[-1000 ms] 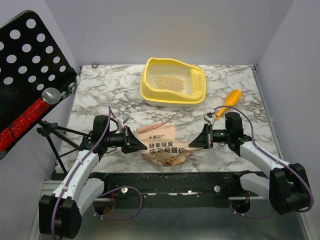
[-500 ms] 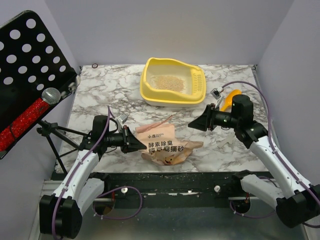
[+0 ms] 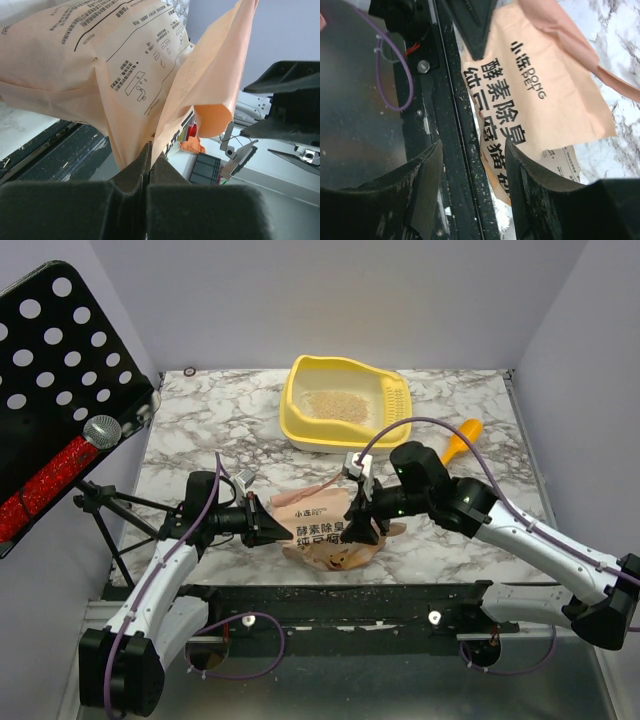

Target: Fill the litter box with clean litter

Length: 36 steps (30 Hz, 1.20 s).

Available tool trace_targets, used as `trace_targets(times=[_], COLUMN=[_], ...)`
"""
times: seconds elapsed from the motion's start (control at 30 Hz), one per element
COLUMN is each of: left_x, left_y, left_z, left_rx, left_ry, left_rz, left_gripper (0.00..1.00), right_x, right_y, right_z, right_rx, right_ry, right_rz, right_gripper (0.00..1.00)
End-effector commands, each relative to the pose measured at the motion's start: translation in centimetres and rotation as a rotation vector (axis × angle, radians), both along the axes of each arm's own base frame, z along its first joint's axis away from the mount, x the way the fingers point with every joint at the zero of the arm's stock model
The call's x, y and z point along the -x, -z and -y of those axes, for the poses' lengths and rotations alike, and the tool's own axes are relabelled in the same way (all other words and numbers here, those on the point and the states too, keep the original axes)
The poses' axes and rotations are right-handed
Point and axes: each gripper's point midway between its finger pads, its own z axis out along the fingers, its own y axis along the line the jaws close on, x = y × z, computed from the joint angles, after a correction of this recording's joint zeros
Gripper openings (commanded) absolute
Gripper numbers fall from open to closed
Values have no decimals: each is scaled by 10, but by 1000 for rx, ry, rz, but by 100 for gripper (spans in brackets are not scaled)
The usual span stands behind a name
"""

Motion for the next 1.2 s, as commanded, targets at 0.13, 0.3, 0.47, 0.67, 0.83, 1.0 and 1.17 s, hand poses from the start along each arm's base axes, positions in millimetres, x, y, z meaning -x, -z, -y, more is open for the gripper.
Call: trace_targets(times=[0.13, 0.3, 0.47, 0.67, 0.83, 1.0, 1.17], left_x=[-5, -7, -9, -10, -11, -14, -16], left_y=[1, 1, 0, -1, -5, -7, -11], left_z=[-3, -3, -2, -3, -2, -2, -1], left_rx=[-28, -30, -34, -39, -35, -35, -35], left_ry=[-25, -25, -24, -20, -16, -11, -6], left_rz=[-13, -14, -21, -16, -3, 16, 38], left_gripper=[0, 0, 0, 0, 0, 0, 0], right_x=[6, -6, -13, -5, -5, -4, -3], right_y=[19, 34, 47, 61, 73, 89, 100], right_z=[-2, -1, -5, -11, -8, 1, 7], right_rx=[86, 131, 155, 145, 187, 245, 286], right_ry=[-115, -105, -121, -171, -173, -164, -154], right_rz=[258, 319, 345, 308, 292, 258, 233], right_gripper=[61, 63, 63, 64, 64, 63, 56])
